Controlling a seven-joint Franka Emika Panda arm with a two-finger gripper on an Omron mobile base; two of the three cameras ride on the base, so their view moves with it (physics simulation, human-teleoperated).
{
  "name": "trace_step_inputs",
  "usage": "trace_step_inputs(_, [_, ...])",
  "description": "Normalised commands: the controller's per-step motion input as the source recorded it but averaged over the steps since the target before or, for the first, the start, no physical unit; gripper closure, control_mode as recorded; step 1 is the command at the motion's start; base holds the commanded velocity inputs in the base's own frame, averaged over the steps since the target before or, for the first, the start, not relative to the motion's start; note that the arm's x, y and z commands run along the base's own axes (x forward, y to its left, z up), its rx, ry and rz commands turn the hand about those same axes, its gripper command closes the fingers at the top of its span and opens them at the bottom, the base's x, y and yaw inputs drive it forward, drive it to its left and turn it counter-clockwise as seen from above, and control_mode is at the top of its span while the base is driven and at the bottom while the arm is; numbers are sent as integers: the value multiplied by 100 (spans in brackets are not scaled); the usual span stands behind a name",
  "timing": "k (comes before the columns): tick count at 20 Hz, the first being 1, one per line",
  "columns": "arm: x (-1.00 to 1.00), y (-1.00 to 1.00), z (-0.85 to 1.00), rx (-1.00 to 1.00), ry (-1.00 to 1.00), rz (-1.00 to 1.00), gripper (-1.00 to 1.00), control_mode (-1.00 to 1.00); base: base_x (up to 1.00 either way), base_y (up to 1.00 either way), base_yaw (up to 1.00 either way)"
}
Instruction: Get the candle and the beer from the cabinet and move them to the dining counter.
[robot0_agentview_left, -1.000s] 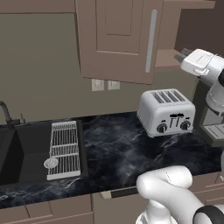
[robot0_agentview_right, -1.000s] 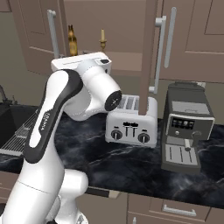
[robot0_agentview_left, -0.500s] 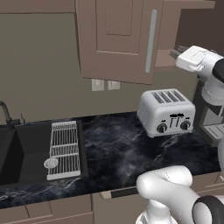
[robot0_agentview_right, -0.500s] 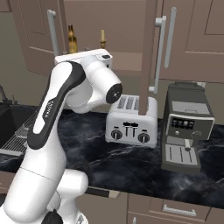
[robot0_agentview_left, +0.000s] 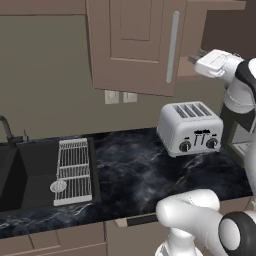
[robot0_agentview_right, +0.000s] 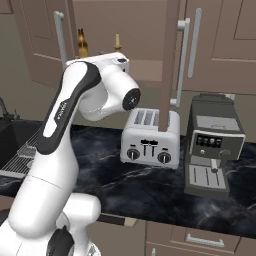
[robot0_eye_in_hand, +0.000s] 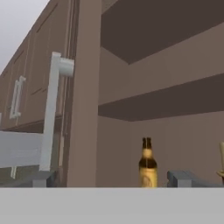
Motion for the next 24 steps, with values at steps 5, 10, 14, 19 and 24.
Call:
trace_step_inputs(5, [43,0,0,0,0,0,-100,-100,0,0,0])
trace_step_inputs(10, [45,0,0,0,0,0,-100,-100,0,0,0])
trace_step_inputs(14, [28,9,0,0,0,0,-100,-100,0,0,0])
trace_step_inputs(19, [1,42,0,-3,0,5,-100,-100,0,0,0])
trace_step_inputs(24, [-14,71,0,-8,0,12,-100,-100,0,0,0])
